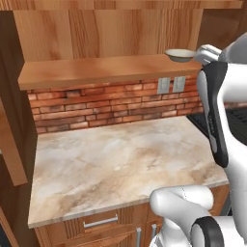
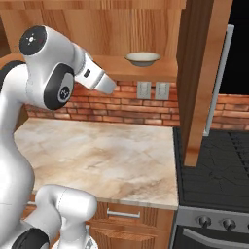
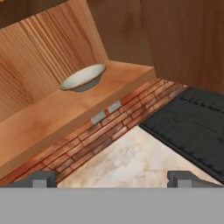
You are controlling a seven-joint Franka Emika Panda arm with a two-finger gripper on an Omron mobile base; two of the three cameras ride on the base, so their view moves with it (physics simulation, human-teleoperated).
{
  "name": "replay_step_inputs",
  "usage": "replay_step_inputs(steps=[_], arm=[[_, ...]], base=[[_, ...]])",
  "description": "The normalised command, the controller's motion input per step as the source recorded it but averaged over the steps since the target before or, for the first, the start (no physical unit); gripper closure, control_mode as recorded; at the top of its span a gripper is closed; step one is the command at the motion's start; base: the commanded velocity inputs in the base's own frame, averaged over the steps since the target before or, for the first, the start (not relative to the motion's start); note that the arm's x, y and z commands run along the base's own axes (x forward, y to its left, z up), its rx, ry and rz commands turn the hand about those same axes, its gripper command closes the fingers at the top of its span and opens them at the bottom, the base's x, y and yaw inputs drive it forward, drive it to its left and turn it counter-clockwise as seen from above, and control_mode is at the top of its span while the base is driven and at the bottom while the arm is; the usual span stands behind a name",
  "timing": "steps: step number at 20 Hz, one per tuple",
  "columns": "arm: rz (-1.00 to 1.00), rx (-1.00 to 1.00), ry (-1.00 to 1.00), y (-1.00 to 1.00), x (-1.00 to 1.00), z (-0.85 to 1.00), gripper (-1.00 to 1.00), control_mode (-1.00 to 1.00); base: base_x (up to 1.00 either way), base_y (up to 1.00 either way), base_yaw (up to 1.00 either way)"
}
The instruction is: Take the smaller bowl and place it next to the appetizer plate on the dining counter , and place the larger bowl next to the plate with cooked food.
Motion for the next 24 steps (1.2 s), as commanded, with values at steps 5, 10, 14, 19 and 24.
replay_step_inputs(steps=[5,10,14,19,24], arm=[[0.00,0.09,0.02,-0.28,0.47,0.00,-1.00,-1.00],[0.00,0.11,0.08,-0.20,0.52,0.00,-1.00,-1.00],[0.00,0.08,0.06,-0.10,0.66,0.00,-1.00,-1.00],[0.00,0.03,0.02,-0.01,0.74,0.00,-1.00,-1.00],[0.00,0.00,0.00,-0.10,0.60,-0.01,-1.00,-1.00]], base=[[0.00,0.00,0.00],[0.00,0.00,0.00],[0.00,0.00,0.00],[0.00,0.00,0.00],[0.00,0.00,0.00]])
